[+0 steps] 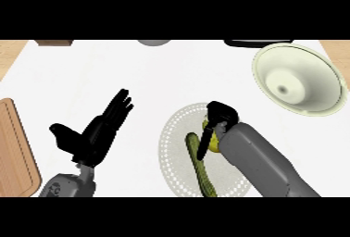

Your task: Pick the pear from the placemat and place it in the bowl

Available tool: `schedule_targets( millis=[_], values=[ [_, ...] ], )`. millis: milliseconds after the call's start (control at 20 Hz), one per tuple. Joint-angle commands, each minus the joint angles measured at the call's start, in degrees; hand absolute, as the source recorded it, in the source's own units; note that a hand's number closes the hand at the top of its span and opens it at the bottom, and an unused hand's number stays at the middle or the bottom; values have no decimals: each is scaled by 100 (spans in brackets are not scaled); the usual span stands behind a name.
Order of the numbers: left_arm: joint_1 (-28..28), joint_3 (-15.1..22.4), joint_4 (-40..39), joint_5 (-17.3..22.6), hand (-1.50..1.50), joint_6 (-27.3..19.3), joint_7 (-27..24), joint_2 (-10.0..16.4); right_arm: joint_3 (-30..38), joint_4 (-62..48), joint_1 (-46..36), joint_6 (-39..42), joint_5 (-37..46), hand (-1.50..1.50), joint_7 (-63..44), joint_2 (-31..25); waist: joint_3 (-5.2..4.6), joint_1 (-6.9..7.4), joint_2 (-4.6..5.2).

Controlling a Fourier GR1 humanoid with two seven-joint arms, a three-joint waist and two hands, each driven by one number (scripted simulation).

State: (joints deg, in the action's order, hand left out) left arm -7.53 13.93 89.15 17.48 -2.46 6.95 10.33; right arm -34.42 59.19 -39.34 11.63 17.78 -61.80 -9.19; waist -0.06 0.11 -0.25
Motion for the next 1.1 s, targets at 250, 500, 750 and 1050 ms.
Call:
schedule_targets(
  millis=[250, 500, 750, 1050],
  values=[
    [25, -176, 74, -164, 0, 76, 130, -97, -114, 146, 652, -152, 946, 150, 125, 404, 6, -9, 18],
    [-98, -257, -44, -147, 0, 255, 157, -123, 236, -724, 185, -99, 1153, 150, 673, 639, 7, 44, 40],
    [27, -339, -54, -243, 0, 380, 39, -147, 329, 22, 356, 353, 1500, 150, 447, 339, 6, 7, 19],
    [-29, -409, 20, -234, 0, 335, 168, -159, -436, 1577, 1117, 231, 2181, 150, 1166, -431, 5, -90, -11]
  ],
)
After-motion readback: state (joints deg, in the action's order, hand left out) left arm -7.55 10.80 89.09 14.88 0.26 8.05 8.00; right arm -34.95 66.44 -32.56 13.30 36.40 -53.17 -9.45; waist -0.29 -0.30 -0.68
